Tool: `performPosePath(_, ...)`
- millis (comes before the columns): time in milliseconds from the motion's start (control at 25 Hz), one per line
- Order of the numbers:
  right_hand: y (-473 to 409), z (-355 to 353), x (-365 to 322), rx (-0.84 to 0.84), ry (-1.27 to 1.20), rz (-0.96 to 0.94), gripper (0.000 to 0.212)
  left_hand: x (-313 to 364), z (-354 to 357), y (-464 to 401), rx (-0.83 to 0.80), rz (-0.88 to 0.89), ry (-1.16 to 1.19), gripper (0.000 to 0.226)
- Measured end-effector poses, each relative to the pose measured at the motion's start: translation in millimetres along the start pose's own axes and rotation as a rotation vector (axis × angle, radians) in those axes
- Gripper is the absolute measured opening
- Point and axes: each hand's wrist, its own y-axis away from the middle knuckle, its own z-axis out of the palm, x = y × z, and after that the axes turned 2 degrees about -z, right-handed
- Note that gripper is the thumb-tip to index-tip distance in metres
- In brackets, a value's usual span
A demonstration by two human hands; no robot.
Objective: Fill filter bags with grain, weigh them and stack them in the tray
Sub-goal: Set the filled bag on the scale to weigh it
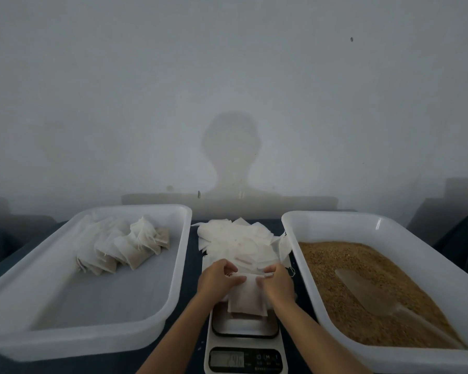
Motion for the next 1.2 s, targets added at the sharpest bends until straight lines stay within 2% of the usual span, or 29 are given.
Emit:
performPosePath(120, 4.5, -5.0, -5.0, 0.077, -0.077, -0.104, 0.020, 8.2, -6.0, 6.7, 0.054, 0.070, 0.002, 0.023)
performPosePath(240, 16.3, -14.1, -21.6, 0.063, -0.246, -0.295, 0.021, 23.4, -22.3, 21.2, 0.133, 0.212, -0.098, 0.014)
performPosePath(360, 29.0, -19.8, -52.7, 0.024, -0.303, -0.494, 0.019, 35.6, -51.2, 40.9, 0.325, 0.346, -0.323, 0.016)
performPosePath(440, 35.7, -15.0, -80.8, -0.012, -0.346, -0.585, 0.017, 39.4, -81.2, 51.5, 0.422, 0.363, -0.354, 0.016)
performPosePath(560, 47.6, 8.0, -121.7, -0.108, -0.379, -0.681, 0.019, 31.6, -137.3, 61.3, 0.407, 0.288, -0.266, 0.016)
performPosePath(680, 62.2, 50.2, -148.0, -0.243, -0.365, -0.709, 0.017, -0.2, -194.5, 66.1, 0.395, 0.183, -0.297, 0.021)
performPosePath(840, 85.3, 109.5, -150.2, -0.591, -0.196, -0.663, 0.015, -69.4, -244.0, 72.7, 0.345, -0.010, -0.371, 0.027)
performPosePath(960, 99.7, 133.7, -138.9, -0.746, -0.007, -0.727, 0.011, -118.3, -259.2, 77.3, 0.320, -0.199, -0.421, 0.018)
performPosePath(1080, 105.5, 138.5, -132.7, -0.792, 0.109, -0.757, 0.012, -148.6, -267.0, 83.1, 0.279, -0.343, -0.583, 0.015)
performPosePath(1200, 103.8, 133.4, -132.0, -0.829, 0.176, -0.765, 0.012, -157.6, -264.2, 86.0, 0.287, -0.367, -1.032, 0.013)
